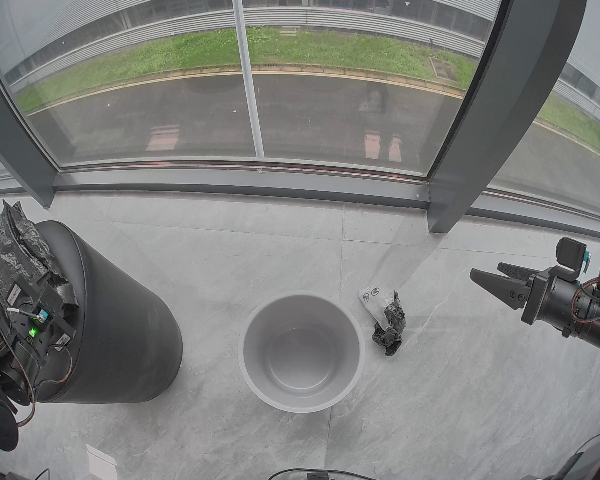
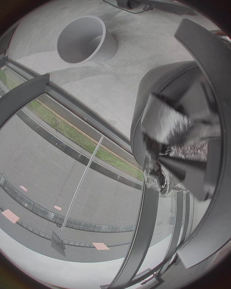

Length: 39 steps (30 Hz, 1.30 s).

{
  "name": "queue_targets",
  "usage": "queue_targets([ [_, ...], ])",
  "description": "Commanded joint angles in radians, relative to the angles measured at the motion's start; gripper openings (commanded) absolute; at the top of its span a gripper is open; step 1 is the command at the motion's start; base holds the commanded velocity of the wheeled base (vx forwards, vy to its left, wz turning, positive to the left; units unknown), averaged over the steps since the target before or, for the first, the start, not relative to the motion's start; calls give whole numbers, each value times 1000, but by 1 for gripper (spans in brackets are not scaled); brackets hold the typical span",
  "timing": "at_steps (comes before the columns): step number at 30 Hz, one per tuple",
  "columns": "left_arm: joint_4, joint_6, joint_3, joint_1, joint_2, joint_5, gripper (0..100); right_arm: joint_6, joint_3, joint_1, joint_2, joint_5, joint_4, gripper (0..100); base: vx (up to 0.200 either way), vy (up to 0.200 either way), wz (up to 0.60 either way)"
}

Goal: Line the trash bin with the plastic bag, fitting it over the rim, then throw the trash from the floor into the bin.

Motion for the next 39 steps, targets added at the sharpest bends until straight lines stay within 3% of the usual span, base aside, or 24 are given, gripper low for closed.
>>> queue_targets([
  [1,-1,-10,-3,0,0,0,0,0,0,1,-1,1,0,100,0,0,0],
  [8,-4,-56,-29,0,-9,-1,0,0,0,1,0,1,0,100,0,0,0],
  [14,-56,-174,-151,1,3,0,0,-2,2,1,-1,1,0,100,0,0,0],
  [22,-55,-459,-265,-8,32,-1,0,0,2,1,-1,1,0,100,0,0,0],
  [24,-55,-611,-274,-19,45,2,0,0,3,1,-1,1,0,100,0,0,0],
  [25,-55,-611,-274,-19,45,2,0,0,3,1,-1,1,0,100,0,0,0],
  [26,-53,-729,-279,-39,46,3,0,-2,3,1,0,1,0,100,0,0,0],
  [31,-39,-978,-282,-63,51,6,0,-5,8,1,0,1,0,100,0,0,0],
  [39,17,-1239,-283,-89,52,-18,0,0,11,5,16,-1,0,100,0,0,0],
])
